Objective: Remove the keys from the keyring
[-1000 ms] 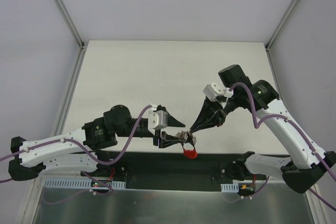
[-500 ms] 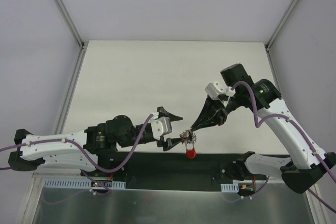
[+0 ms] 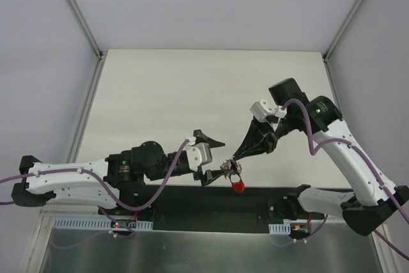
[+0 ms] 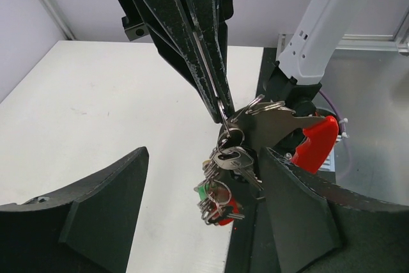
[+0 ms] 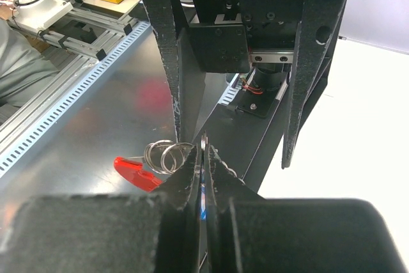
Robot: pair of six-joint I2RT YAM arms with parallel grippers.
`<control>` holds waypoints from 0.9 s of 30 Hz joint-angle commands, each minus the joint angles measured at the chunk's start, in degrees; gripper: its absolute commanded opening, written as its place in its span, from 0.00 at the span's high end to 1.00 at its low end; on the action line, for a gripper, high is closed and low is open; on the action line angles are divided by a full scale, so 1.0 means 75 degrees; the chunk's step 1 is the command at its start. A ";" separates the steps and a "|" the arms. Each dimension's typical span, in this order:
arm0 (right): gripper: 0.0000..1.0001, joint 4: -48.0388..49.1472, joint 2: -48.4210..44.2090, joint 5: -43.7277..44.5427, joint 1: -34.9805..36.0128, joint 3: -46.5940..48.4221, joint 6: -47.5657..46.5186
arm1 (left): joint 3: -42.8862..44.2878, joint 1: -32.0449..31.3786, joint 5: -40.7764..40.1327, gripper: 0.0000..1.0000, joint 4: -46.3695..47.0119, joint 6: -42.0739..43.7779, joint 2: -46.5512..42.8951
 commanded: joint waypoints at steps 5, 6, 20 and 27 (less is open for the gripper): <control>0.99 -0.0133 0.0028 -0.1512 -0.0056 0.0401 -0.0508 | 0.0441 -0.0250 -0.0090 0.30 0.0321 -0.0264 0.0183; 0.99 -0.0168 0.0028 -0.1524 -0.0067 0.0401 -0.0532 | 0.0441 -0.0262 -0.0126 0.30 0.0321 -0.0253 0.0207; 0.99 -0.0602 -0.0007 -0.1559 -0.0079 0.0448 -0.0907 | 0.0347 -0.0262 -0.1146 0.47 0.0309 0.0403 0.0301; 0.99 -0.0719 0.0040 -0.1559 -0.0079 0.0460 -0.1024 | 0.0265 -0.0274 -0.1040 0.60 0.0274 0.0380 0.0102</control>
